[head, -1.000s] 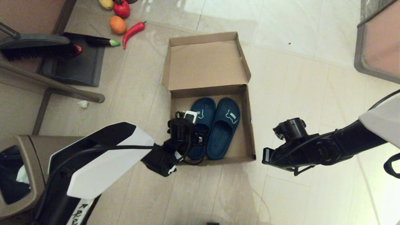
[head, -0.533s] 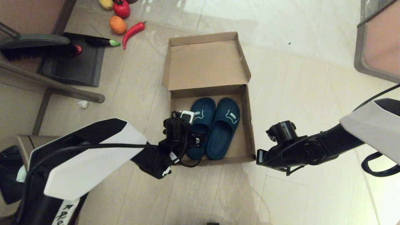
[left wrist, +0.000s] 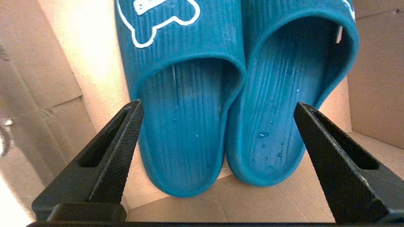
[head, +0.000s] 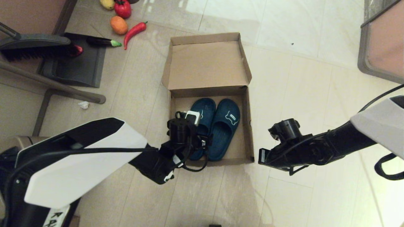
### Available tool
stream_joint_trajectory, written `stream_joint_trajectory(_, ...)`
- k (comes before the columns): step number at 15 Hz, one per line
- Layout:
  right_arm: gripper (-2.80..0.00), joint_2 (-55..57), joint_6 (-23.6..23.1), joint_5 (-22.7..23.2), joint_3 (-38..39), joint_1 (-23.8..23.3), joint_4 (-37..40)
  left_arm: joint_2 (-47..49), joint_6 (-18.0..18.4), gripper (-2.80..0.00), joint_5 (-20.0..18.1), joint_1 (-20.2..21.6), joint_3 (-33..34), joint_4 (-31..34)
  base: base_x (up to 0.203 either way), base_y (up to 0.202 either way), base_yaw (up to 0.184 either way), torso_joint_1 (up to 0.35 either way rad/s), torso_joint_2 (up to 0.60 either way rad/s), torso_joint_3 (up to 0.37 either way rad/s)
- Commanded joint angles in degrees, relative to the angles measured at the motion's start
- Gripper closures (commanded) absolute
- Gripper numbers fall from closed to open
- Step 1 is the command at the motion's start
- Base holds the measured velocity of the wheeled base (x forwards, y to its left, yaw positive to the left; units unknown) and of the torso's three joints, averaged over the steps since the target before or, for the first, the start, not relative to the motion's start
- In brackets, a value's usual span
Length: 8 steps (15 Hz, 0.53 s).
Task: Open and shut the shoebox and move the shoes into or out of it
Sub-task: Put the shoes out of the shoe box
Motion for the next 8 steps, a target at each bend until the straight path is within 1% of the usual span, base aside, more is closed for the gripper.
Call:
stream_joint_trajectory(1, 0.0, -6.9, 0.0, 0.1, 2.3, -1.8, 1.7, -0.5, 0.1, -2.8, 0.1, 0.0, 0.2, -0.1, 0.0, 0.0, 0.0, 0.0, 0.0, 0.0)
stream_joint_trajectory(3, 0.0, -8.8, -0.5, 0.1, 4.9, -5.3, 3.5, -0.5, 0.1, -2.8, 0.1, -0.2, 0.8, 0.0, 0.0, 0.0, 0.0, 0.0, 0.0, 0.0)
stream_joint_trajectory(5, 0.0, -5.5, -0.5, 0.2, 4.0, -5.8, 2.4, -0.5, 0.1, -2.8, 0.2, -0.7, 1.8, 0.0, 0.0, 0.0, 0.0, 0.0, 0.0, 0.0)
stream_joint_trajectory(7, 0.0, 0.0, -0.1, 0.2, 2.1, -5.2, -3.1, -1.3, 0.0, -2.8, 0.1, -1.0, 4.0, -0.5, 0.0, 0.0, 0.0, 0.0, 0.0, 0.0)
stream_joint_trajectory(8, 0.0, 3.2, 0.4, 0.1, 0.5, -4.2, -6.2, -1.9, 0.0, -2.8, 0.1, -1.1, 4.8, -0.5, 0.0, 0.0, 0.0, 0.0, 0.0, 0.0)
